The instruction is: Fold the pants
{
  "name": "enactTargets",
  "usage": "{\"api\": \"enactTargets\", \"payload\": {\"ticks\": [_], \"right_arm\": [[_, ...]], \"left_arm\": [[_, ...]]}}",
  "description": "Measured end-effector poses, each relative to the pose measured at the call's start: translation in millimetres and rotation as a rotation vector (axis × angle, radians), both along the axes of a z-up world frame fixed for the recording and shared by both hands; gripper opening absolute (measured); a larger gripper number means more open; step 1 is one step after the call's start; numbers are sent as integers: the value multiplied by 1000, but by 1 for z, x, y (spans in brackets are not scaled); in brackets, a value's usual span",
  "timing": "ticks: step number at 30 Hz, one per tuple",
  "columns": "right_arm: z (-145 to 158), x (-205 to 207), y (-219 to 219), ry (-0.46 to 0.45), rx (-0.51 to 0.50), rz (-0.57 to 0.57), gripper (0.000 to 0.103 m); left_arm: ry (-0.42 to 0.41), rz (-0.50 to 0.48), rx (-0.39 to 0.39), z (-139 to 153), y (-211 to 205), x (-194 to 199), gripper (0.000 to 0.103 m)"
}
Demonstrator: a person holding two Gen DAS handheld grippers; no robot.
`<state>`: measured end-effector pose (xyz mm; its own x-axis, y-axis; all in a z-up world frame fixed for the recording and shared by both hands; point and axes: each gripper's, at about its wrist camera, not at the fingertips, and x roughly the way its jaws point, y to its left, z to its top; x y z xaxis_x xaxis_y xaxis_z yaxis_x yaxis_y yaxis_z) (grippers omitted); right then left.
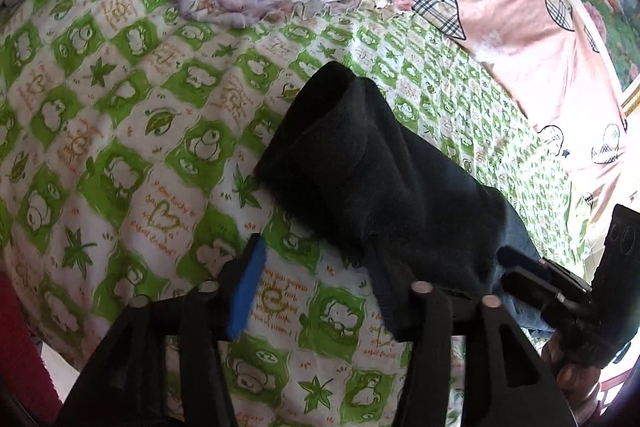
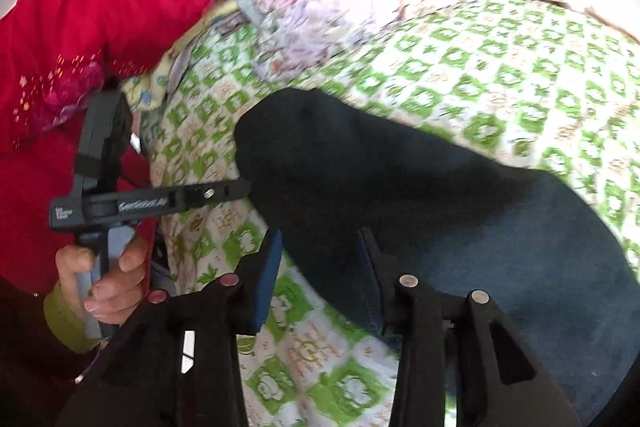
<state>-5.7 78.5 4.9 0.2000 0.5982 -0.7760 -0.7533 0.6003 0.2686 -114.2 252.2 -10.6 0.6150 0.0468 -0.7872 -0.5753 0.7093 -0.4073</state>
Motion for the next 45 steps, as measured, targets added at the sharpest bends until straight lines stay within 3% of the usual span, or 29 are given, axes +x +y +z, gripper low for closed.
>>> {"api": "enactTargets", "payload": {"ticks": [12,18,22,25,28,30,33,40,43,45], "right_arm": [[30,79,-56,-64,24,-231,40],[10,123,-55,7,-52,-228,40],[-18,140,-43,83,-146,-154,40],[-42,143,-35,110,-214,-121,41],[-47,142,-38,111,-188,-135,38],[-44,138,-36,95,-199,-146,22],[-28,121,-32,22,-215,-129,17],[55,75,-59,-140,39,-146,10],[54,71,-55,-189,23,-148,10],[40,76,-45,-180,-10,-150,10]], "left_arm": [[-21,44,-160,-14,25,8,61],[-28,23,-149,-15,25,20,53],[-44,11,-159,-19,28,32,50],[-41,5,-136,-20,28,43,46],[-48,2,-126,-22,29,51,40],[-55,-7,-129,-21,28,57,28],[-89,-26,-83,-5,20,53,18],[-316,-110,50,78,-12,-1,17],[-347,-140,88,89,-15,-9,17],[-313,-139,113,82,-13,-6,17]]}}
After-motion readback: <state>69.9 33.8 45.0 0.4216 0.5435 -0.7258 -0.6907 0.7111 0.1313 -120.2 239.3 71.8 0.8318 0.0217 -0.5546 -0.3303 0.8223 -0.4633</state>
